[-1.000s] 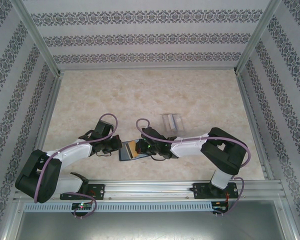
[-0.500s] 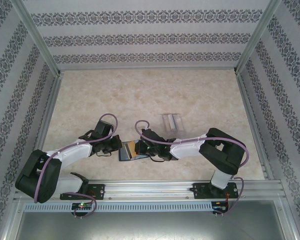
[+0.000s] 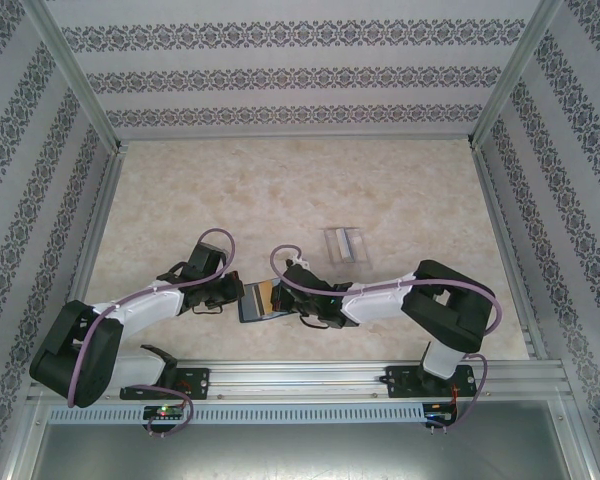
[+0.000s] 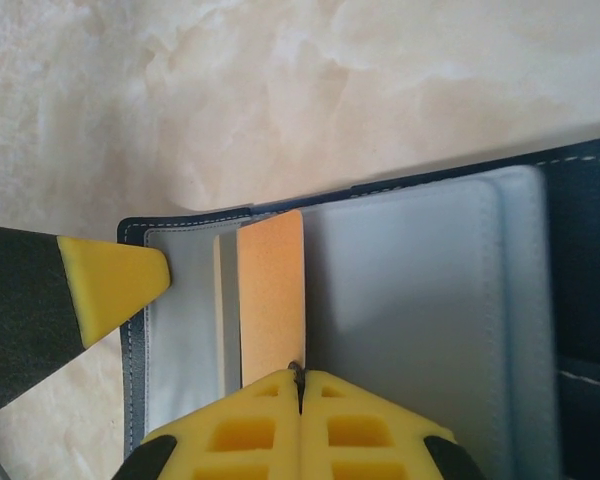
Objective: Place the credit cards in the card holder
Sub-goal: Insert the credit card into the card slot.
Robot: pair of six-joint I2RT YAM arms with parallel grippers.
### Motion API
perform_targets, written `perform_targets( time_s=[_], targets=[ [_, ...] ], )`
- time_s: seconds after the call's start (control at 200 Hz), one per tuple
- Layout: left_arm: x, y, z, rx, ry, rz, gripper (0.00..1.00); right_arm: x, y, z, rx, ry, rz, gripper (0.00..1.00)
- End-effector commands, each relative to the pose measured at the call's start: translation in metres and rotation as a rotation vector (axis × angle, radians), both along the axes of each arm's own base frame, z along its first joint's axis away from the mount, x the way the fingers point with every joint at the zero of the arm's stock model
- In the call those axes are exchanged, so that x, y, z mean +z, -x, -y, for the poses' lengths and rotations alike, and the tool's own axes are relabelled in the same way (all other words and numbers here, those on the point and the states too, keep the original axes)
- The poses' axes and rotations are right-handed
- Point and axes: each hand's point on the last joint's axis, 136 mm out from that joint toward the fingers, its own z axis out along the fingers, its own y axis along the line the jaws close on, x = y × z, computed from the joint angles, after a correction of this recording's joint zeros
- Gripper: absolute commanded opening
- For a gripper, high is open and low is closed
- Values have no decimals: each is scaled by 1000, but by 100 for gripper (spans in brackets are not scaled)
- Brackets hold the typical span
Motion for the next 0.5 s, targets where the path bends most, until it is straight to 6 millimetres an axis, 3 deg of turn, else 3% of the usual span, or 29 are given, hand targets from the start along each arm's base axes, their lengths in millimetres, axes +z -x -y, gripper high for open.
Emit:
perform_targets(
  time_s=[0.0,0.25,0.425,0.495],
  targets=[
    [-3,2,0,-1,3,-17,0,-7,3,-15,8,-14,-33,0],
    [-3,-3,2,19,16,-16,0,-3,12,-30,86,-24,-50,0],
    [-1,-5,3,36,28,-18,11,-6,16,-34,109,-28,-77,0],
    [-1,-5,1,51,31,-11,13,-5,17,-33,117,-26,-78,8]
  ],
)
